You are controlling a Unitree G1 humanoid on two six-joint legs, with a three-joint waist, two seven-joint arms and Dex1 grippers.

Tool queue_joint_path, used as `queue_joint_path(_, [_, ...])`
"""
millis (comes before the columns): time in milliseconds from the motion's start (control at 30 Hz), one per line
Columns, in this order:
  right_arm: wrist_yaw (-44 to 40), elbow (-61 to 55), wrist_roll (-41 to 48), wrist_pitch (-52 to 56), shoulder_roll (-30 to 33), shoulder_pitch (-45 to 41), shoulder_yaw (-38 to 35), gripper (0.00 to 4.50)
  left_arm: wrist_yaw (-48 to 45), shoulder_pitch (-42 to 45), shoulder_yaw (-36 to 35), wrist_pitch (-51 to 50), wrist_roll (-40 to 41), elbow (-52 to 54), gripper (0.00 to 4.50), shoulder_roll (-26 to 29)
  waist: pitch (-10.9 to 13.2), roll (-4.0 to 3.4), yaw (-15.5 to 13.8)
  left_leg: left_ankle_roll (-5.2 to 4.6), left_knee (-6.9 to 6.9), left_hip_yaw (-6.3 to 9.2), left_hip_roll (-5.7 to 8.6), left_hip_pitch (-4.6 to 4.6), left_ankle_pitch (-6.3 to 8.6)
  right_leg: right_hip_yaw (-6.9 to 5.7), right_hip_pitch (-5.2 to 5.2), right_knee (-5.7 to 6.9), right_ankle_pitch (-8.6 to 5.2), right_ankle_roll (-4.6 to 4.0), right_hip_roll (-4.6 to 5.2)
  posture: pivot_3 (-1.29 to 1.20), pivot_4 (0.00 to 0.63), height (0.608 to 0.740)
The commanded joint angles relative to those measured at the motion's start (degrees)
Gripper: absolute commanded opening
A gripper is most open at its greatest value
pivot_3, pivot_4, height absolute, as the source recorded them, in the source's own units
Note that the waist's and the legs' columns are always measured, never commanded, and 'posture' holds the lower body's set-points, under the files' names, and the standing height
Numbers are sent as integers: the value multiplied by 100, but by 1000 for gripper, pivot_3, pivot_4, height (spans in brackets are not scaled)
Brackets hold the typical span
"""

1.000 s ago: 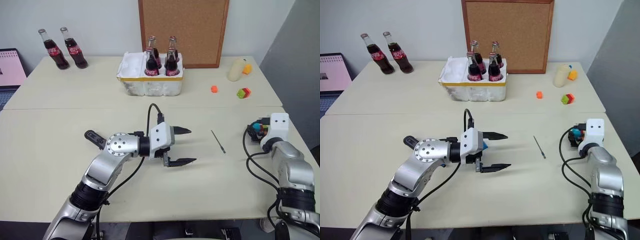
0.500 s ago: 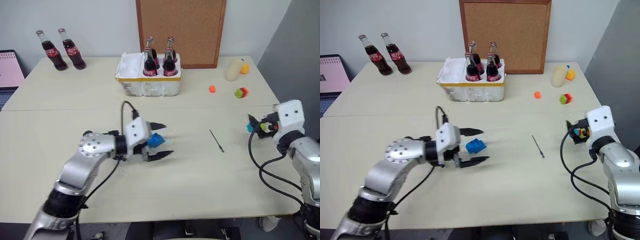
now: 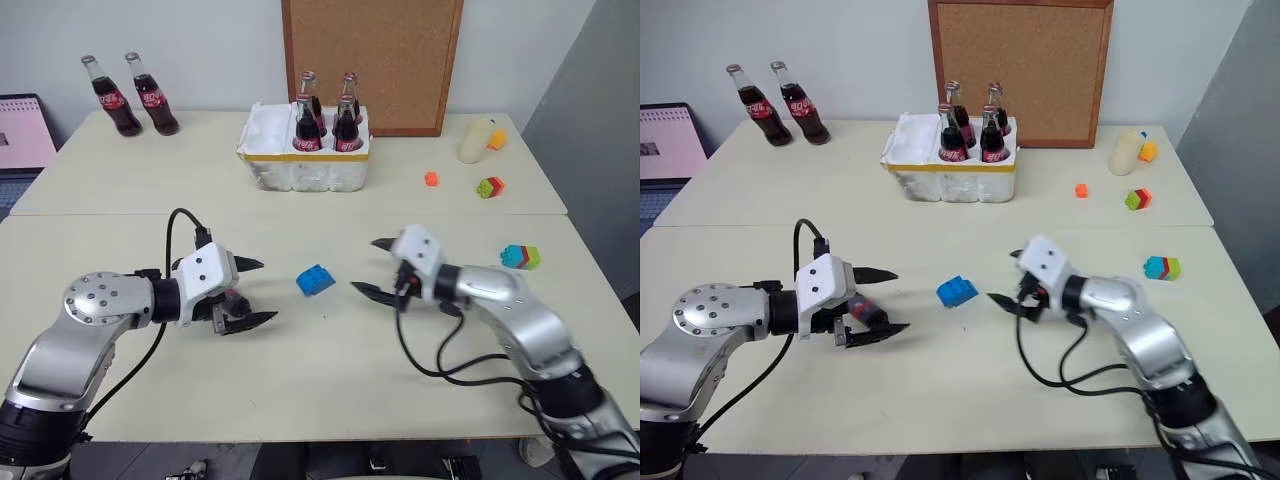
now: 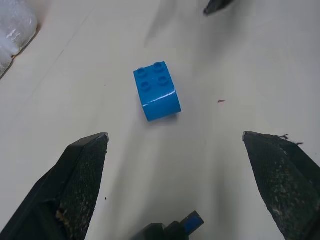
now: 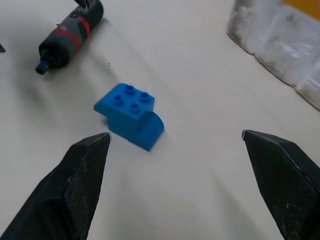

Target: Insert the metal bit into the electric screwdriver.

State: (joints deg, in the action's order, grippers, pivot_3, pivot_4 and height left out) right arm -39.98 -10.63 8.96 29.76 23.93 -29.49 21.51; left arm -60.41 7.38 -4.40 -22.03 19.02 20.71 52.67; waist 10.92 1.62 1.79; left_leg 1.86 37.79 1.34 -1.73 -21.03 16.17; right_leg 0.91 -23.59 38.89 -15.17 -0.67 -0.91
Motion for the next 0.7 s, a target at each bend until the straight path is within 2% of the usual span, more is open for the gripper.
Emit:
queue_joint_path(33, [-59, 535, -323, -268, -194, -224, 267, 4427, 59, -107, -167, -16, 102, 323, 4500, 27, 0, 0, -21, 0, 0, 1, 0, -5, 0, -2, -4, 0, -1, -1, 0, 0, 150, 740])
queue_joint_path(233, [9, 920, -512, -317, -676, -201, 529, 4427, 64, -171, -161, -6, 77, 326, 4500, 44, -2, 3, -19, 0, 13, 6, 2, -69, 0, -5, -58, 6, 7, -13, 8, 0, 150, 740])
queue_joint_path(500, [369, 1577, -592, -480, -1489, -298, 342, 4427, -12, 28, -35, 40, 37, 174, 4500, 43, -2, 3, 0, 1, 11, 9, -3, -69, -1, -18, -62, 12, 12, -22, 1, 0, 150, 740])
queue_joint_path(700, [505, 1926, -578, -570, -1770, -288, 216, 4427, -55, 75, -25, 86, 10, 103, 4500, 40, -2, 3, 1, 0, 12, 9, -3, -67, -1, -12, -61, 12, 13, -24, 2, 0, 150, 740])
